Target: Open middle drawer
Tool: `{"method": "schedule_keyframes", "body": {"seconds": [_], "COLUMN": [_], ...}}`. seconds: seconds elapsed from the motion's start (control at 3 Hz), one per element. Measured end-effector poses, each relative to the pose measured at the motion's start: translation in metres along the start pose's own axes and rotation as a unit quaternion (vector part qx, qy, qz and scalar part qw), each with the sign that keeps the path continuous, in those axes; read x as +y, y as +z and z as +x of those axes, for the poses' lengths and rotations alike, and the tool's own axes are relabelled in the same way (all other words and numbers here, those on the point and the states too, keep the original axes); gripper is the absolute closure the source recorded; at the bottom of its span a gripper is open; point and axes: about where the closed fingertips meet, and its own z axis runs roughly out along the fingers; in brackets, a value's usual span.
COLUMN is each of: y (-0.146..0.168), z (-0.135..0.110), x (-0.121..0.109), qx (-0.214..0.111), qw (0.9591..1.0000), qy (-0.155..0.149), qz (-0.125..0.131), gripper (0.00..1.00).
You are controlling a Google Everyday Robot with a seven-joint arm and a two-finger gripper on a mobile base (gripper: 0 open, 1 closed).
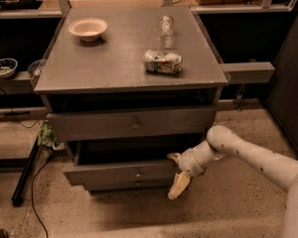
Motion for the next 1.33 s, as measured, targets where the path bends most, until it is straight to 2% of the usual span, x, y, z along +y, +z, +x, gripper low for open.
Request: {"method": "schedule_keyframes", "body": {"seconds": [0.67,1.0,1.33], "y": [-0.008,-0.034,-0.035], "z": [0.003,0.024,0.023], "x": [0.009,0.071,0.072], "qx": [-0.015,-0.048,-0.044], "qw": [0.9997,0.9948,0.9952], "qy": [-0.003,-0.006,-0.007], "qz": [-0.017,-0.089,-0.087], "gripper": [0.0,0.0,0.0]}}
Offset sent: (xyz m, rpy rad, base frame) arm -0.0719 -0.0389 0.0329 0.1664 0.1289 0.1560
